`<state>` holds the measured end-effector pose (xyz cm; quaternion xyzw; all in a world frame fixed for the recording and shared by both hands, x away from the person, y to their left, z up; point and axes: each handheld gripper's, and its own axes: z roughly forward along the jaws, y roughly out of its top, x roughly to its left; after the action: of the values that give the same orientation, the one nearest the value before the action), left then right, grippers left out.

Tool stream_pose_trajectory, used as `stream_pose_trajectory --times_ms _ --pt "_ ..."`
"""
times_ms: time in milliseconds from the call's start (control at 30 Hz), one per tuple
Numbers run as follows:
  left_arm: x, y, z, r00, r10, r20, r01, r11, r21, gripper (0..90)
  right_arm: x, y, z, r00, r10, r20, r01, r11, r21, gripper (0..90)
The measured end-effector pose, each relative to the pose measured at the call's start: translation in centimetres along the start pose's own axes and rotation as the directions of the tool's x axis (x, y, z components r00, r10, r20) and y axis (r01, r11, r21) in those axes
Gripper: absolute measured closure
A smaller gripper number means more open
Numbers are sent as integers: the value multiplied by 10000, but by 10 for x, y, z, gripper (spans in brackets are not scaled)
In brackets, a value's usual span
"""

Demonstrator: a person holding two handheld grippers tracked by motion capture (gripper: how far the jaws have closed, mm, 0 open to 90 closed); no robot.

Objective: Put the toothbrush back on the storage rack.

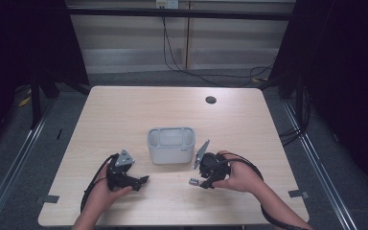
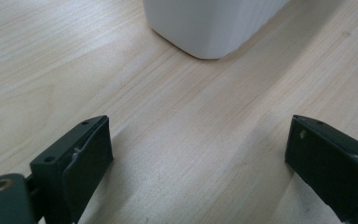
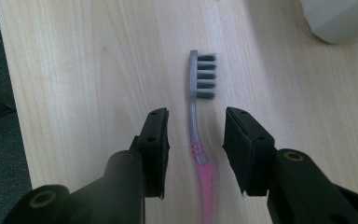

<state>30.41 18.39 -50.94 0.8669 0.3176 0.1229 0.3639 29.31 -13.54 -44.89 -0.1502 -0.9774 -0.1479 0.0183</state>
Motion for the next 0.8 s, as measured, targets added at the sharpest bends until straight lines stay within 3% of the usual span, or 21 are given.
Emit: stream_pose_trajectory --times_ms 600,800 --pt "0 0 0 10000 -81 -20 81 9999 -63 68 1 1 15 9994 -312 -153 318 9988 384 701" --pt "0 0 0 10000 -87 -7 87 9999 -66 69 -1 -1 20 9997 -183 -165 188 9992 353 725"
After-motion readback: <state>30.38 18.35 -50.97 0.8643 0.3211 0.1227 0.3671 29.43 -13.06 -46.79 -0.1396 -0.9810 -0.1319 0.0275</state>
